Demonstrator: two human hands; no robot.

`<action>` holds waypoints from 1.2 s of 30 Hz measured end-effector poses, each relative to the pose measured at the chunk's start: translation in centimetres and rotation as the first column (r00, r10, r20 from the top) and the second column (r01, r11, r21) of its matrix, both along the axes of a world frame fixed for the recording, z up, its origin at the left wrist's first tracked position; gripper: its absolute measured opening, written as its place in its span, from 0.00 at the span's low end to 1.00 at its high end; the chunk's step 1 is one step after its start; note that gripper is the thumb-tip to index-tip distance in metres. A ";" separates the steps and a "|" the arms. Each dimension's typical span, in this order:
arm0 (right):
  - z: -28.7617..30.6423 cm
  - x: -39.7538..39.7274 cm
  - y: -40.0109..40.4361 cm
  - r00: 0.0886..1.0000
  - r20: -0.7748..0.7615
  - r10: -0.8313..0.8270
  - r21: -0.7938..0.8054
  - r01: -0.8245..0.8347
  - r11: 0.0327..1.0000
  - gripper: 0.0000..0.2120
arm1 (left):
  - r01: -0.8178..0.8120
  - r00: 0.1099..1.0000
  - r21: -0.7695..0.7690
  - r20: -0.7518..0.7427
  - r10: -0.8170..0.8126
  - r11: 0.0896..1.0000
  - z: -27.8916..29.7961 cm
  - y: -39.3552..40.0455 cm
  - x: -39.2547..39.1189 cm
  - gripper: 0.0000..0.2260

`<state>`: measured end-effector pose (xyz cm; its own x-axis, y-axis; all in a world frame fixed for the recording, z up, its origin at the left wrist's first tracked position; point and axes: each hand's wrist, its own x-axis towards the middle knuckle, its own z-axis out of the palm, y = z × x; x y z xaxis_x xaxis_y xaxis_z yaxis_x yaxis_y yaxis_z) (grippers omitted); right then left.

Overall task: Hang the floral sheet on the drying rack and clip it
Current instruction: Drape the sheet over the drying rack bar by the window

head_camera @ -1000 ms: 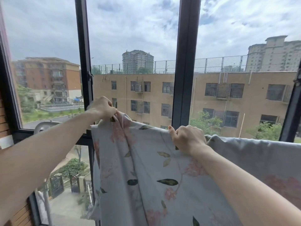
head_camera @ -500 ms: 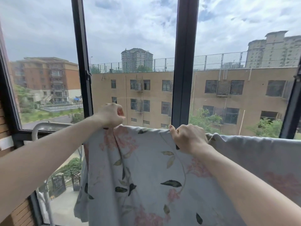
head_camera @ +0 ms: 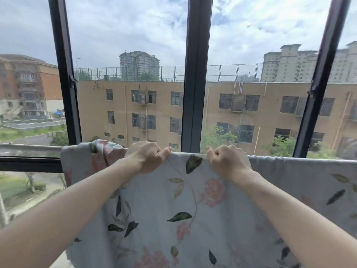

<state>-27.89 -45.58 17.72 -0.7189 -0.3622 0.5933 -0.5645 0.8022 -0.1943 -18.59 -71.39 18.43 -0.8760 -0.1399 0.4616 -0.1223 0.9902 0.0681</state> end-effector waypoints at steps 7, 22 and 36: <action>-1.7 -2.5 9.0 0.974 -0.121 -0.190 -0.078 0.182 0.980 0.30 | -0.027 1.000 -0.006 -0.013 0.027 1.000 -0.1 0.9 -0.9 0.34; -1.6 -2.1 5.7 0.980 -0.089 -0.177 -0.045 0.174 0.984 0.27 | 0.375 0.925 0.022 0.060 -0.376 0.927 0.6 13.0 -2.5 0.18; -2.3 -3.3 18.3 0.982 0.009 -0.187 -0.081 0.187 0.979 0.17 | 0.155 0.961 -0.090 -0.217 -0.171 0.984 -2.5 17.0 -7.1 0.13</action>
